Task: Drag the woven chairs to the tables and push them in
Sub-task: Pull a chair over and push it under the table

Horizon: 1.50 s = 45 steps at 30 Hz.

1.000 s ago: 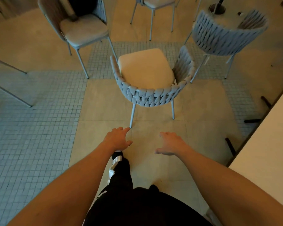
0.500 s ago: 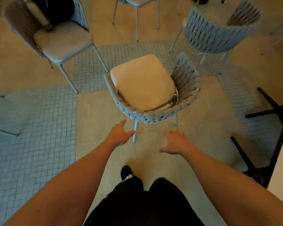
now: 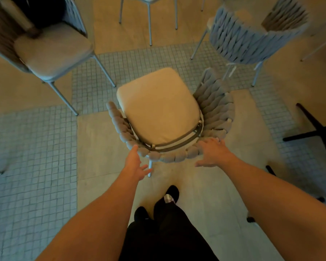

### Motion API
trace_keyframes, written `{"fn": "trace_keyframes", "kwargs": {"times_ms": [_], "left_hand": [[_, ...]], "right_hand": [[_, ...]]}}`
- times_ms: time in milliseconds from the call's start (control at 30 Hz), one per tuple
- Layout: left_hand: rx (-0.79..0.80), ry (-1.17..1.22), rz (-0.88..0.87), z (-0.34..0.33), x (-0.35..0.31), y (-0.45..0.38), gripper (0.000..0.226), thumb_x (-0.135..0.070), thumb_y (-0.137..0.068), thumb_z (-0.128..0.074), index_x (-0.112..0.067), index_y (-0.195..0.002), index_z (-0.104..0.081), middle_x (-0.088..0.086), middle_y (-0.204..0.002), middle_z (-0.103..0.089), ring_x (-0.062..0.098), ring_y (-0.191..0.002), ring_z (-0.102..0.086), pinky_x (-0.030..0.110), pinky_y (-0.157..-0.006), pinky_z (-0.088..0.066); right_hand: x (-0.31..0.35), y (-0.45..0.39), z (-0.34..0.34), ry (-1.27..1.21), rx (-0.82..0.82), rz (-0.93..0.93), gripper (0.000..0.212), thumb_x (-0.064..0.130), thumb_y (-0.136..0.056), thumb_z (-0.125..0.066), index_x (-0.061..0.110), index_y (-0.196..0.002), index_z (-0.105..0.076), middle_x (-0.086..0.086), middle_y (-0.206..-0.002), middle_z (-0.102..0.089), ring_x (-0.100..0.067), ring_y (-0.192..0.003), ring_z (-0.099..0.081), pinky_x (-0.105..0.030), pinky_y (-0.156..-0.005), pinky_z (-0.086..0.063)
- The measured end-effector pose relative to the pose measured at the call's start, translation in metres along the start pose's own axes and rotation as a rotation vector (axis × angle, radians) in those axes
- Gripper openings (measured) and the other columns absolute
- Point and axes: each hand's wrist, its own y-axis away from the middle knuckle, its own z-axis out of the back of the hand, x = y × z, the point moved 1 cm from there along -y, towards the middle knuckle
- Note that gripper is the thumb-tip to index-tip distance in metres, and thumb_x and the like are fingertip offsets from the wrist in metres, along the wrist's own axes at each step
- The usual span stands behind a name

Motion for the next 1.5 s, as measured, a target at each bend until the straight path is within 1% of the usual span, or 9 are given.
{"fn": "trace_keyframes", "kwargs": {"times_ms": [300,467,633,767,933,1067,1233,1367,1500], "left_hand": [[-0.051,0.146,0.114,-0.048,0.014,-0.051,0.060,-0.049,-0.099,-0.056,-0.022,-0.150,-0.039,0.012,-0.156,-0.037,0.044,-0.137,-0.042,0.067,-0.107,-0.037],[-0.086,0.130,0.178,-0.063,0.018,-0.067,0.044,-0.034,-0.102,-0.057,-0.006,-0.133,-0.045,0.011,-0.132,-0.055,0.045,-0.126,-0.053,0.068,-0.106,-0.038],[-0.162,-0.004,0.190,-0.065,0.017,-0.086,0.031,-0.018,-0.103,-0.055,-0.016,-0.134,-0.052,0.018,-0.127,-0.061,0.041,-0.105,-0.062,0.062,-0.072,-0.055],[-0.224,-0.052,0.184,-0.059,0.020,-0.102,0.032,-0.017,-0.100,-0.059,-0.020,-0.131,-0.053,0.017,-0.123,-0.063,0.042,-0.101,-0.064,0.061,-0.051,-0.054],[-0.238,-0.066,0.172,-0.041,0.017,-0.128,0.043,-0.013,-0.092,-0.064,-0.028,-0.131,-0.050,0.017,-0.128,-0.059,0.043,-0.104,-0.060,0.066,-0.055,-0.052],[-0.239,-0.178,0.094,-0.033,-0.024,-0.102,0.023,-0.005,-0.098,-0.056,-0.012,-0.120,-0.050,0.017,-0.103,-0.058,0.032,-0.093,-0.058,0.060,-0.065,-0.054],[-0.276,-0.283,0.023,-0.009,-0.069,-0.133,0.049,0.000,-0.087,-0.064,-0.022,-0.126,-0.045,0.022,-0.121,-0.058,0.046,-0.099,-0.063,0.070,-0.055,-0.051],[-0.281,-0.409,-0.083,-0.010,-0.115,-0.129,0.051,0.004,-0.088,-0.064,-0.019,-0.130,-0.047,0.023,-0.119,-0.060,0.042,-0.083,-0.063,0.062,-0.048,-0.052],[-0.256,-0.555,-0.137,-0.018,-0.152,-0.147,0.063,0.005,-0.085,-0.065,-0.021,-0.137,-0.043,0.021,-0.126,-0.058,0.044,-0.090,-0.063,0.069,-0.055,-0.052]], "right_hand": [[-0.067,-0.081,0.018,0.248,0.185,0.021,0.109,0.073,-0.071,-0.073,0.026,-0.157,-0.025,-0.004,-0.162,-0.029,-0.034,-0.148,-0.027,-0.057,-0.116,-0.027],[-0.080,-0.102,0.019,0.420,0.254,0.031,0.103,0.065,-0.074,-0.077,0.028,-0.156,-0.028,-0.001,-0.160,-0.034,-0.030,-0.146,-0.032,-0.055,-0.114,-0.026],[-0.086,-0.116,0.008,0.507,0.258,0.047,0.091,0.065,-0.080,-0.072,0.031,-0.154,-0.033,-0.002,-0.159,-0.037,-0.032,-0.148,-0.030,-0.059,-0.119,-0.014],[-0.084,-0.112,0.003,0.550,0.264,0.084,0.078,0.072,-0.088,-0.057,0.032,-0.152,-0.037,0.000,-0.157,-0.042,-0.032,-0.147,-0.030,-0.061,-0.116,-0.012],[-0.071,-0.102,0.001,0.497,0.285,0.067,0.071,0.070,-0.091,-0.054,0.028,-0.147,-0.044,0.003,-0.149,-0.053,-0.028,-0.140,-0.046,-0.065,-0.116,-0.010],[-0.038,-0.086,-0.012,0.396,0.299,0.010,0.065,0.070,-0.092,-0.054,0.029,-0.143,-0.051,0.004,-0.142,-0.058,-0.028,-0.135,-0.049,-0.062,-0.115,-0.015],[0.011,-0.069,-0.030,0.179,0.329,-0.079,0.053,0.062,-0.093,-0.058,0.027,-0.133,-0.057,0.001,-0.135,-0.062,-0.026,-0.129,-0.054,-0.064,-0.115,-0.014],[0.053,-0.060,-0.039,0.026,0.340,-0.156,0.053,0.058,-0.094,-0.058,0.026,-0.136,-0.055,-0.002,-0.137,-0.060,-0.028,-0.132,-0.051,-0.069,-0.116,-0.012],[0.091,-0.061,-0.045,-0.087,0.356,-0.232,0.048,0.051,-0.096,-0.059,0.025,-0.136,-0.056,-0.001,-0.140,-0.059,-0.027,-0.132,-0.051,-0.071,-0.116,-0.013]]}}
